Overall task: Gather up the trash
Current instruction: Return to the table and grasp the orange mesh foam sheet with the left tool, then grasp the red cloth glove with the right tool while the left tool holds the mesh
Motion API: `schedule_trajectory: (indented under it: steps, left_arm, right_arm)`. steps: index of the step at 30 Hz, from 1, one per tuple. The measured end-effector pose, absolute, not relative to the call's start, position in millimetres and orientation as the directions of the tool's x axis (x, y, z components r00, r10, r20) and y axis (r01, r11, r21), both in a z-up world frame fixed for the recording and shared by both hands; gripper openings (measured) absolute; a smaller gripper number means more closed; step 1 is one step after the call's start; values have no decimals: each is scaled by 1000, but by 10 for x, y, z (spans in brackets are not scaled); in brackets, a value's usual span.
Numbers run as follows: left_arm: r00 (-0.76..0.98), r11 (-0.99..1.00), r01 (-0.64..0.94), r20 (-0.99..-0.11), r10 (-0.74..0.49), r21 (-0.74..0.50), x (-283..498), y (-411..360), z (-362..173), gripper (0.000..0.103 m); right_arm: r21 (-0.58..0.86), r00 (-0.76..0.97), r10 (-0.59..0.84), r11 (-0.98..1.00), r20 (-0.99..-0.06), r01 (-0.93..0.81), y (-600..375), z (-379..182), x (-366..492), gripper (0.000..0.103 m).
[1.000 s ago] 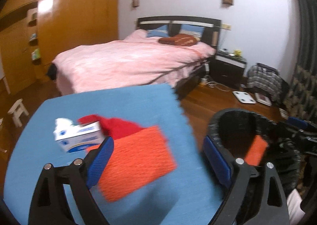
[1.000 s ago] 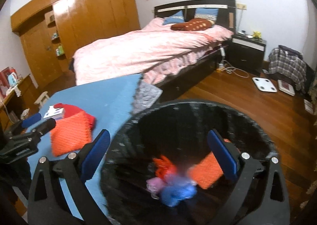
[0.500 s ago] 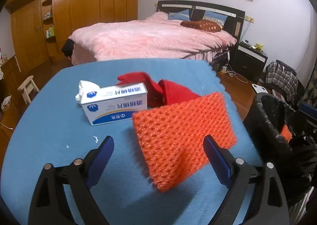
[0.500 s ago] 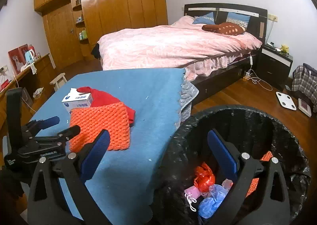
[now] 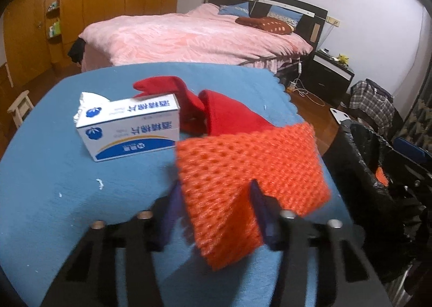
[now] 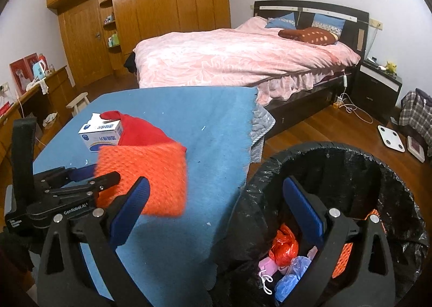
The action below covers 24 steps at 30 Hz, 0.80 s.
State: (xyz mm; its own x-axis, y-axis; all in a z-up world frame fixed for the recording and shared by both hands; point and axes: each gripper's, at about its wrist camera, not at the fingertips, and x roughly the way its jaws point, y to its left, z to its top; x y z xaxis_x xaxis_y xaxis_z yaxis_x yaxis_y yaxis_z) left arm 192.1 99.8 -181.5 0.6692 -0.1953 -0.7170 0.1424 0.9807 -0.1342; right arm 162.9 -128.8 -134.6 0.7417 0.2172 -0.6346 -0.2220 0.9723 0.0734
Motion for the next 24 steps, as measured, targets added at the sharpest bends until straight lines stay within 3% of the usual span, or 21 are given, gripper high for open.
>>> schedule_trajectory:
  steps: [2,5,13,24]
  left_arm:
    - [674,980,144,-712,-199,-137,1903,994,-1800,25]
    - [677,977,150,-705,-213,-151,1859,987,-1773,12]
    - [712,976,164,-668,-219,-146,1744,998,-1594,7]
    - [764,994,29,-640,-87,-101,1539,1573,-1405,7]
  right_arm:
    - [73,741,218,972,-635,-224,-1278,-1344,1632,96]
    - [76,739,218,972,-637,-222,-1278,-1341,1635,96]
    - [81,741,230,969,-630,-232,-1245,-1289,1624,96]
    - [94,726,293,949,-622,-302,-904,-1265,1694,96]
